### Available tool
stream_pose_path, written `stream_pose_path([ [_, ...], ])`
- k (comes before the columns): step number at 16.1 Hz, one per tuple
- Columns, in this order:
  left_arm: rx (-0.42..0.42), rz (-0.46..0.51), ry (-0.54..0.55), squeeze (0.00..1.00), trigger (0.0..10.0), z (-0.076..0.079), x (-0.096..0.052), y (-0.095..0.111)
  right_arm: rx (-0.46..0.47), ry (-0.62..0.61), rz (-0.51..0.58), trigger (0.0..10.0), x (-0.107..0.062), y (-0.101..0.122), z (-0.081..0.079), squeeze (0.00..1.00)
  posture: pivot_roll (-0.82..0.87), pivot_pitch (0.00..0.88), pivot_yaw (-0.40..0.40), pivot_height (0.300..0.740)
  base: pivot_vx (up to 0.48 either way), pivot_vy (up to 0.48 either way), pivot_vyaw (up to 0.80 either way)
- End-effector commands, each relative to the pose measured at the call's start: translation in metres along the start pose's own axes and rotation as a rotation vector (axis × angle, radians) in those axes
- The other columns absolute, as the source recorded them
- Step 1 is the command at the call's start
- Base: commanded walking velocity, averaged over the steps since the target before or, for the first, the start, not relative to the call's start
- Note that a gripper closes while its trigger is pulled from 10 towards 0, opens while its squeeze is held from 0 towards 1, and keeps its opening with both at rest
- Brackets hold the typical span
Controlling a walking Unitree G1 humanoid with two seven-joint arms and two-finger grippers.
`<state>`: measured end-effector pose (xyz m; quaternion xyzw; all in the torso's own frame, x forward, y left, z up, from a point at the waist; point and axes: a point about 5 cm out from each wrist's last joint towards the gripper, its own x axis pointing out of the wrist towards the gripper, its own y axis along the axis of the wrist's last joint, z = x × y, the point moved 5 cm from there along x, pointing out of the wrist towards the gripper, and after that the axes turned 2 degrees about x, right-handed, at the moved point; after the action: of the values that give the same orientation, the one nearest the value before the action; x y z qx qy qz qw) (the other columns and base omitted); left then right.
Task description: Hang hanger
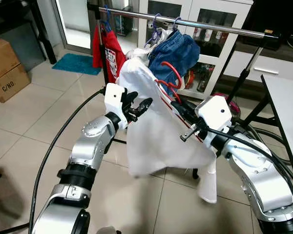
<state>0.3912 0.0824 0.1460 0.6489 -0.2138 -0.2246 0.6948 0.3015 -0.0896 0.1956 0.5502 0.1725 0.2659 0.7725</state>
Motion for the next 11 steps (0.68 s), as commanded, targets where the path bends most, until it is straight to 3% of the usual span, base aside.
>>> stream_pose_path([
  [1,0.019,0.014,-0.008,0.0,0.0,0.001,0.004,0.006,-0.015,0.004,0.047,0.0,0.0,0.01,0.003,0.0,-0.01,0.0,-0.06,0.74,0.0,0.0,0.0],
  [2,0.021,0.012,-0.012,0.0,0.0,0.002,0.004,0.005,-0.014,0.004,0.049,0.0,0.001,0.01,0.003,0.0,-0.01,0.0,-0.06,0.74,0.0,0.0,0.0],
  [4,0.011,0.015,-0.164,0.0,0.0,0.025,0.006,0.005,-0.001,0.007,0.048,0.0,0.001,0.009,0.003,0.0,-0.01,0.0,-0.062,0.74,0.0,0.0,0.0],
  [5,0.006,-0.002,-0.234,0.0,3.8,0.036,0.005,0.001,0.008,0.015,0.04,0.0,0.002,0.007,0.002,0.0,-0.01,0.0,-0.061,0.74,0.0,0.0,0.0],
  [6,0.016,-0.019,-0.263,0.0,6.3,0.041,0.004,-0.002,0.012,0.023,0.032,0.0,0.002,0.005,0.001,0.0,-0.01,0.0,-0.061,0.74,0.0,0.0,0.0],
  [7,0.038,-0.058,-0.299,0.0,10.0,0.048,0.002,-0.01,0.013,0.042,0.019,0.0,0.004,0.002,-0.002,0.0,-0.01,0.0,-0.061,0.74,0.0,0.0,0.0],
  [9,0.043,-0.037,-0.278,0.0,10.0,0.047,0.003,-0.008,0.005,0.058,0.021,0.0,0.006,0.002,-0.005,0.0,-0.01,0.0,-0.061,0.74,0.0,0.0,0.0],
  [10,0.04,-0.013,-0.262,1.0,10.0,0.045,0.005,-0.003,-0.002,0.064,0.025,0.0,0.008,0.004,-0.006,0.0,-0.01,0.0,-0.057,0.74,0.0,0.0,0.0],
  [11,0.039,0.009,-0.26,1.0,10.0,0.045,0.006,0.001,-0.005,0.067,0.031,0.0,0.009,0.005,-0.006,0.0,-0.01,0.0,-0.057,0.74,0.0,0.0,0.0],
])
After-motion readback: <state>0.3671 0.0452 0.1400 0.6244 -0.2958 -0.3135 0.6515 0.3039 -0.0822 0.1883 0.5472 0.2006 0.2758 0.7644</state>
